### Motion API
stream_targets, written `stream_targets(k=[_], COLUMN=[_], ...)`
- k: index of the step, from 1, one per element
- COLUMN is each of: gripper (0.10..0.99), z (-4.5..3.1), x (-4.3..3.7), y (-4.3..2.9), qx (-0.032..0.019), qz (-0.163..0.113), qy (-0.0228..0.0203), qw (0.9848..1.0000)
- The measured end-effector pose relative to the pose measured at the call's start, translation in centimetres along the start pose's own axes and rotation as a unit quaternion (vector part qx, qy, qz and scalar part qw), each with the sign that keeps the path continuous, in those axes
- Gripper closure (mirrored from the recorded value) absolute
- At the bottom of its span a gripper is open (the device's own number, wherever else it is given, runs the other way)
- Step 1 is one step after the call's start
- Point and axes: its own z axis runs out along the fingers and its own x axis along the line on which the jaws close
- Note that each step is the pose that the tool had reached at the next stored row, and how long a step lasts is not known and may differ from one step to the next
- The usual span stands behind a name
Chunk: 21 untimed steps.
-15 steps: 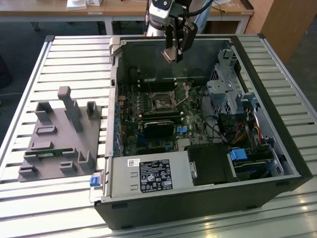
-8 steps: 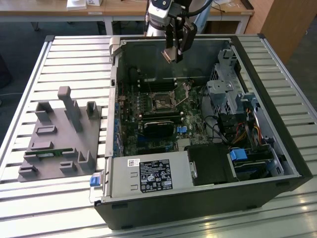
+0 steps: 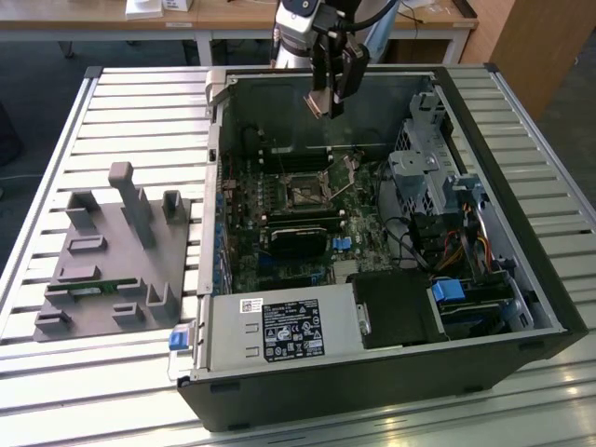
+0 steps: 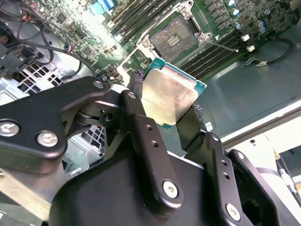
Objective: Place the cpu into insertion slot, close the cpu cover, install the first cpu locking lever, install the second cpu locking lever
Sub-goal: 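Place the cpu into insertion slot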
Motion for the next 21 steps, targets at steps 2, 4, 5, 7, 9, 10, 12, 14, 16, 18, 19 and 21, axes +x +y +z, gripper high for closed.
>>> stream_targets(k=[2,4,5,7,9,10,12,14,16,18,19,21], gripper=[0.549,0.549,0.549,0.549,0.549,0.549,0.549,0.549,0.549,0.549,0.549,0.549], z=[0.0,0.0,0.0,0.01,0.01,0.02,0.02,0.03,0.03,0.04,0.04,0.05], x=[0.0,0.0,0.0,0.0,0.0,0.0,0.0,0.0,0.0,0.0,0.0,0.0], y=[0.0,0.0,0.0,0.0,0.0,0.0,0.0,0.0,0.0,0.0,0.0,0.0], qx=[-0.0001,-0.0003,-0.0004,-0.0005,-0.0007,-0.0008,-0.0009,-0.001,-0.0011,-0.0013,-0.0014,-0.0015], qz=[0.007,0.014,0.018,0.026,0.034,0.038,0.046,0.054,0.061,0.068,0.072,0.078], qy=[-0.0006,-0.0013,-0.0016,-0.0023,-0.0031,-0.0034,-0.0042,-0.0049,-0.0056,-0.0062,-0.0065,-0.0071], qw=[1.0,0.9999,0.9998,0.9997,0.9994,0.9993,0.9989,0.9986,0.9981,0.9977,0.9974,0.9969])
